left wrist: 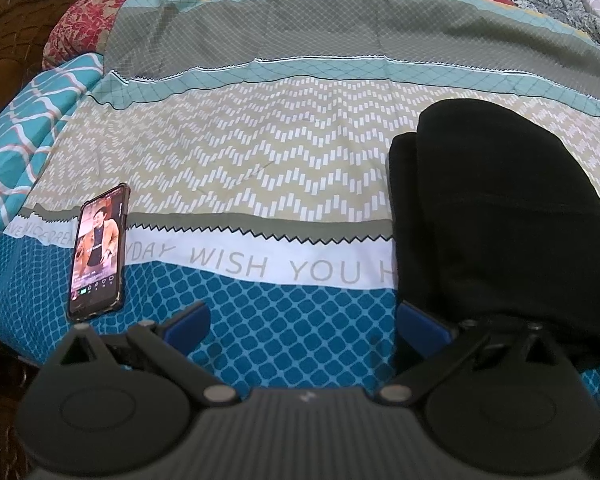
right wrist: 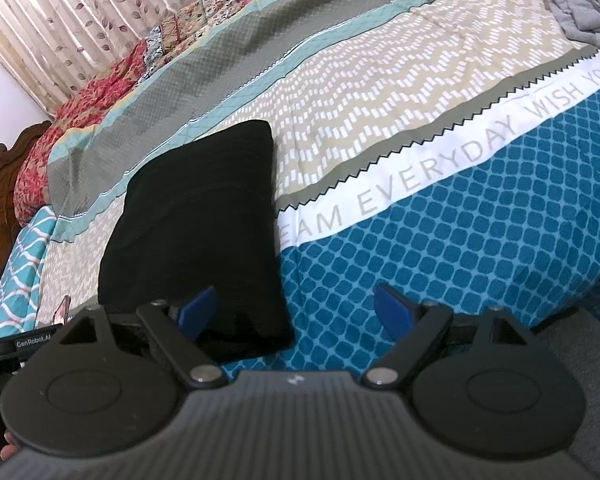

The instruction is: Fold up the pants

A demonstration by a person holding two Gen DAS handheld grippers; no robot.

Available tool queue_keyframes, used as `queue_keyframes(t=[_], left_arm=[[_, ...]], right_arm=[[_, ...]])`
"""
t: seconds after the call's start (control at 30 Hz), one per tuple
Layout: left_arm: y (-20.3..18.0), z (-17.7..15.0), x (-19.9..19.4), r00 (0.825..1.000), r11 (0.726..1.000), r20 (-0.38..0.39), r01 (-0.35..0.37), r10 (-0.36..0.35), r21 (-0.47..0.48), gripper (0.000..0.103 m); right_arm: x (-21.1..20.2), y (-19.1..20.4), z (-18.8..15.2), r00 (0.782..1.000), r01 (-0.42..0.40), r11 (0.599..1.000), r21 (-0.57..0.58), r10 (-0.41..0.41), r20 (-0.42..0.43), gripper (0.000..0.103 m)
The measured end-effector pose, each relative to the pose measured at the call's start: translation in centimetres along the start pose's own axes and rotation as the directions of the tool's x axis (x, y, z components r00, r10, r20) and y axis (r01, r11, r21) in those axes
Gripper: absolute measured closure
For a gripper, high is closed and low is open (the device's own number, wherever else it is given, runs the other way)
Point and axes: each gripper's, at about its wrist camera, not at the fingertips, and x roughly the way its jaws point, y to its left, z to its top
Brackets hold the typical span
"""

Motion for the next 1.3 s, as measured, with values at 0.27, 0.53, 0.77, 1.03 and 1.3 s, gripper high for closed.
queue_keyframes(t=[0.27,0.53,0.77,1.03,1.3], left_arm=[[-0.1,0.0,0.1,1.0,1.0,-0.005,-0.006,0.006,0.007,0.0],[-0.3,0.0,0.3,1.0,1.0,-0.009,-0.001,0.001,0.014,0.0],[-0.4,0.0,0.5,1.0,1.0,-0.024,0.015,-0.015,0.012,0.0],[-0.4,0.7,1.0,0.997,0.999,-0.055,0.045,-0.045,0.005,0.0],[-0.3,3.0,2.1,0.969,0.974,-0.101,0.219,-0.224,-0.058,0.0]], right_arm=[[0.1,-0.1,0.0,1.0,-0.006,1.0,-0.002,0.006,-0.006,0.015],[0.1,-0.4,0.1,1.0,-0.009,1.0,0.009,0.009,-0.004,0.015],[0.1,-0.6,0.1,1.0,-0.013,1.0,0.018,0.013,-0.004,0.015],[0.0,-1.4,0.6,1.0,-0.025,0.999,0.043,0.024,0.011,0.015],[0.0,-2.6,1.3,0.997,-0.076,0.992,0.097,0.076,0.008,0.015]])
